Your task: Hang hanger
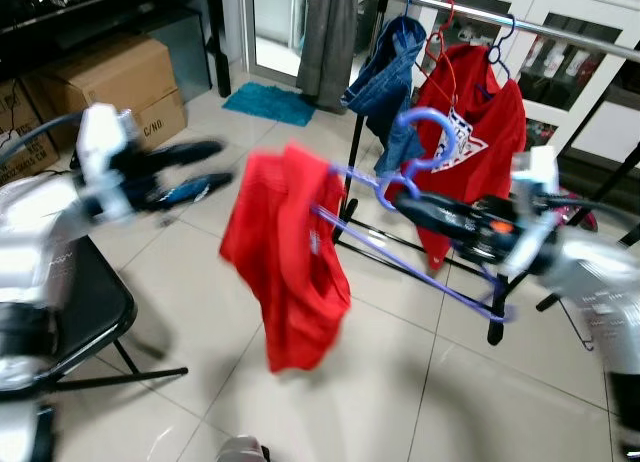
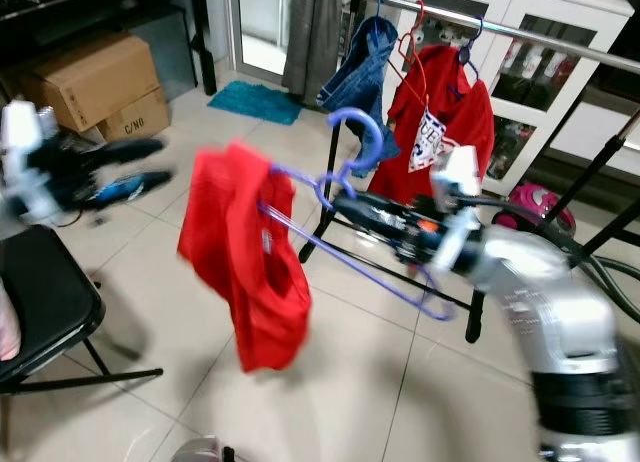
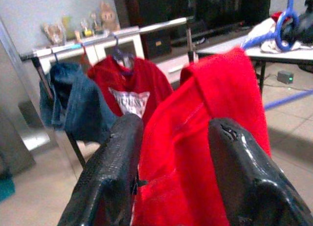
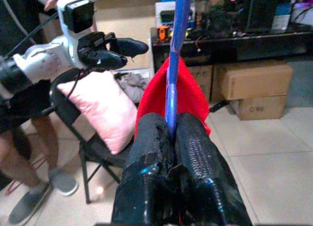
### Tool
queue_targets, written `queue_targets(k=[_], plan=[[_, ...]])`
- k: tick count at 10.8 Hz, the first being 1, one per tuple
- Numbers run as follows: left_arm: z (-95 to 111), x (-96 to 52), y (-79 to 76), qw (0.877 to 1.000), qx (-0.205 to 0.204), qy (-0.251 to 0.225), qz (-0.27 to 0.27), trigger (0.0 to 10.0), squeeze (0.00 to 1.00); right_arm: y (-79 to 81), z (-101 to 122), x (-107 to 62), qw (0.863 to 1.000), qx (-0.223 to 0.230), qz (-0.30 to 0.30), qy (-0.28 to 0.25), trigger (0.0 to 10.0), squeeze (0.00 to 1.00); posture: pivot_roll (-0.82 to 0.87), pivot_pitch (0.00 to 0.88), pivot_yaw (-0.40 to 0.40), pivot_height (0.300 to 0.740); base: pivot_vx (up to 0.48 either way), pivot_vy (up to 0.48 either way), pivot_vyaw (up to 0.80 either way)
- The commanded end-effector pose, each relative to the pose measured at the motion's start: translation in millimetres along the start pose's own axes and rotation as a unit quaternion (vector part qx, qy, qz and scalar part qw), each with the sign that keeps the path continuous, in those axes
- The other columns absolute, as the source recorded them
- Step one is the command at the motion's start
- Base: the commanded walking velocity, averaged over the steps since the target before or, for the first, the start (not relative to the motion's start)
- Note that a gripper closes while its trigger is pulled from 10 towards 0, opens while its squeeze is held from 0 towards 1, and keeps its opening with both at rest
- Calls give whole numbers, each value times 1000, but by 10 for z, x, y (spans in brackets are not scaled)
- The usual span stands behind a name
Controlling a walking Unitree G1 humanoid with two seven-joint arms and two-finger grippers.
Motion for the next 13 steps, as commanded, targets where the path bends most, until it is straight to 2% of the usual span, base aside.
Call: queue_targets(k=[1, 3, 6, 8, 10, 11, 13], plan=[[-8, -69, 0, 1000, -4, 17, -10, 10000, 1000, -13, 124, -76, 1000, -5, 19, -22, 0, 0, 74, 0, -65, 740, 0, 0, 0], [62, -164, 3, 999, -7, 13, -30, 10000, 1000, -14, 137, -153, 998, 5, 62, -18, 0, 0, 76, 0, -66, 740, 0, 0, 0], [-13, -228, 22, 997, -21, 53, -53, 10000, 1000, 8, 192, -161, 996, 10, 90, -22, 0, 0, 78, 0, -63, 740, 0, 0, 0], [-217, -224, -22, 991, -43, 99, -80, 10000, 0, 51, 239, -134, 994, 7, 107, -30, 0, 0, 70, 0, -55, 740, 0, 0, 0], [-338, -171, -10, 989, -61, 102, -82, 10000, 0, 101, 283, -120, 992, 7, 119, -37, 0, 0, 66, 0, -53, 740, 0, 0, 0], [-351, -109, -21, 989, -70, 94, -92, 0, 0, 110, 282, -110, 992, 8, 119, -38, 0, 0, 61, 0, -47, 740, 0, 0, 0], [-375, -35, -34, 987, -82, 88, -107, 0, 0, 122, 284, -92, 992, 9, 120, -42, 0, 0, 59, 0, -44, 740, 0, 0, 0]])
Point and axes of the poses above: a point about 5 cm out from each wrist's last joint towards the gripper, its own x axis pointing out of the wrist towards the gripper, its own z axis along the axis of the wrist's last joint, y = z × x, the point moved 2 cm from there along x, pointing out of the wrist towards the gripper, and after that the axes turned 6 degrees about -x, right-handed, at the moved point
